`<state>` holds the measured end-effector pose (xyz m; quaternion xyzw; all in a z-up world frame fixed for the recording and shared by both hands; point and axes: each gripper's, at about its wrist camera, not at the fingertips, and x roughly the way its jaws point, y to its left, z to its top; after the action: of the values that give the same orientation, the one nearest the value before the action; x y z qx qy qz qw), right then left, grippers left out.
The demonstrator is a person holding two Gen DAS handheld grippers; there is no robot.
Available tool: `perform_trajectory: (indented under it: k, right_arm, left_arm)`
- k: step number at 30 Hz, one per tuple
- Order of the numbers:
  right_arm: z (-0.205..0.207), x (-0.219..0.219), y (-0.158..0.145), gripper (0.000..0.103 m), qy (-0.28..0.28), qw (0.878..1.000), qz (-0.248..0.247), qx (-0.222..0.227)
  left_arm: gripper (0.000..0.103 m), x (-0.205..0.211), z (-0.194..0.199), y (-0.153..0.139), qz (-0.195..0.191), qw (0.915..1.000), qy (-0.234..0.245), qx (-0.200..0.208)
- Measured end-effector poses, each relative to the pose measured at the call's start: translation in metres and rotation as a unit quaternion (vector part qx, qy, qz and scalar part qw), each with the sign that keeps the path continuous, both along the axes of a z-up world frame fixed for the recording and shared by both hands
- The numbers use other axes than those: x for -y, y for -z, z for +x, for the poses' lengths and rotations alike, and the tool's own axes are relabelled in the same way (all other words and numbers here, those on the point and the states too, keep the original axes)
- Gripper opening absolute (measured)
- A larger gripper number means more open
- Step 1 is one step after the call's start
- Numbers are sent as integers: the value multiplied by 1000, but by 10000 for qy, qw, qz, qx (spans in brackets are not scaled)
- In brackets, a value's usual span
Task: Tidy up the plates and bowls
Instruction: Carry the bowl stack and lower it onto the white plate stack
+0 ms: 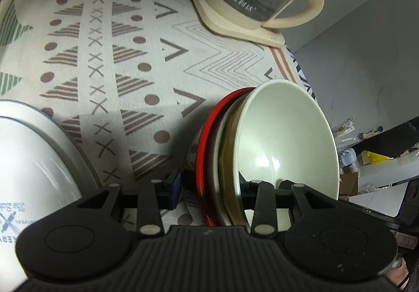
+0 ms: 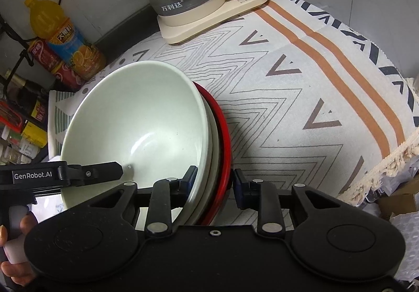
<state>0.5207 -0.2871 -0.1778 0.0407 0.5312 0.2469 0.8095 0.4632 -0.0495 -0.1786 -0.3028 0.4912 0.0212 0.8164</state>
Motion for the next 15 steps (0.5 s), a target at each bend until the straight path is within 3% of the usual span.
perform_trajectory:
  k: [15]
  right_arm:
    - [-10, -37, -47, 28, -291, 9979, 437, 386]
  left_arm:
    - [37, -31, -32, -57, 306, 9973, -454, 483]
